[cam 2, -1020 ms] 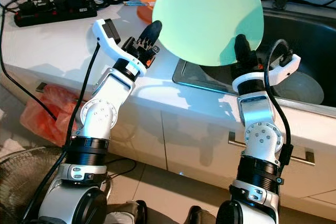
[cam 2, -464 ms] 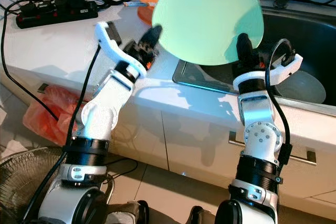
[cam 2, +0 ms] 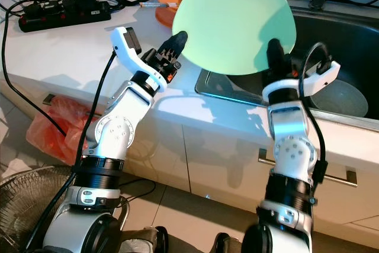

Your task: Kitchen organization

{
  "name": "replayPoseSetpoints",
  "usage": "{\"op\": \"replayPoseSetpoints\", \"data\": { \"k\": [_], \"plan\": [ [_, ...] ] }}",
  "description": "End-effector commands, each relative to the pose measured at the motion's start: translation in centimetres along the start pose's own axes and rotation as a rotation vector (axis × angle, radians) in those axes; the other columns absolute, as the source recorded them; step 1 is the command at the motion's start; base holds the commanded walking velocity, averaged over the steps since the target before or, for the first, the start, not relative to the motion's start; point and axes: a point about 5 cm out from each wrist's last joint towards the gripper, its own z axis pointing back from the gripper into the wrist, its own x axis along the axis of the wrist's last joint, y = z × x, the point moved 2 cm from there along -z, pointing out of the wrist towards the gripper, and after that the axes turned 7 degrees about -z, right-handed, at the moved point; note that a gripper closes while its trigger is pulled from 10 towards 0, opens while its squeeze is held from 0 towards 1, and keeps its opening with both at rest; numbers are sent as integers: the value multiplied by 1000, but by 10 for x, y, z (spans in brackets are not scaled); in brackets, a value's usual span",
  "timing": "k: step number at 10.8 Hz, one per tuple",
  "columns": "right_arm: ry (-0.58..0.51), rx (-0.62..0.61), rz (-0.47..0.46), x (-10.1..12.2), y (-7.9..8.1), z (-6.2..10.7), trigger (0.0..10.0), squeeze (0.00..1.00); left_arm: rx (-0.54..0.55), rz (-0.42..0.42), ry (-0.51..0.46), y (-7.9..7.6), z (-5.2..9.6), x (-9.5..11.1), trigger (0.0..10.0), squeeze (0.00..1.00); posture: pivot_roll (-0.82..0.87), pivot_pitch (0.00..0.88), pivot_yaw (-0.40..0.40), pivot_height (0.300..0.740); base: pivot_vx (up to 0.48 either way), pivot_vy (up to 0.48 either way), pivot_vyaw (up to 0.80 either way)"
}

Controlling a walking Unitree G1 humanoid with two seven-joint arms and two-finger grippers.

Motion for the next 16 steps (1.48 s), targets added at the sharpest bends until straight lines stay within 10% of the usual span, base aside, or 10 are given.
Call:
{"op": "replayPoseSetpoints", "data": {
  "k": [1, 2, 3, 4, 7, 10, 11, 16],
  "plan": [
    [-51, 2, -19, 9, 3, -4, 0, 0, -42, -11, 11, -9, 0, -5, 10000, 0, 161, 116, 48, 740, 0, 0, 0],
    [-84, -6, -20, 16, 3, -7, 0, 0, -49, -2, 14, -10, 1, -6, 10000, 816, 160, 115, 47, 740, 0, 0, 0],
    [-118, -17, -27, 23, 2, -11, 0, 0, -54, -15, 25, -11, 1, -8, 10000, 1000, 160, 112, 46, 740, 0, 0, 0],
    [-156, -22, -35, 31, 3, -15, 0, 0, -54, -42, 39, -11, 1, -11, 10000, 67, 160, 110, 45, 740, 0, 0, 0],
    [-254, -50, -61, 52, 1, -22, 0, 0, -64, -94, 57, -11, 3, -14, 10000, 0, 164, 107, 44, 740, 0, 0, 0],
    [-303, -118, 168, 70, -7, -24, 0, 0, -68, -404, 161, 0, 14, -26, 10000, 0, 164, 109, 41, 740, 0, 0, 0],
    [-307, -137, 218, 72, -10, -24, 10000, 0, -68, -463, 184, 4, 18, -30, 10000, 0, 164, 110, 40, 740, 0, 0, 0],
    [-277, -164, 520, 65, -13, -32, 10000, 0, -73, -548, 233, 9, 31, -40, 10000, 0, 176, 113, 32, 740, 0, 0, 0]
  ]
}}
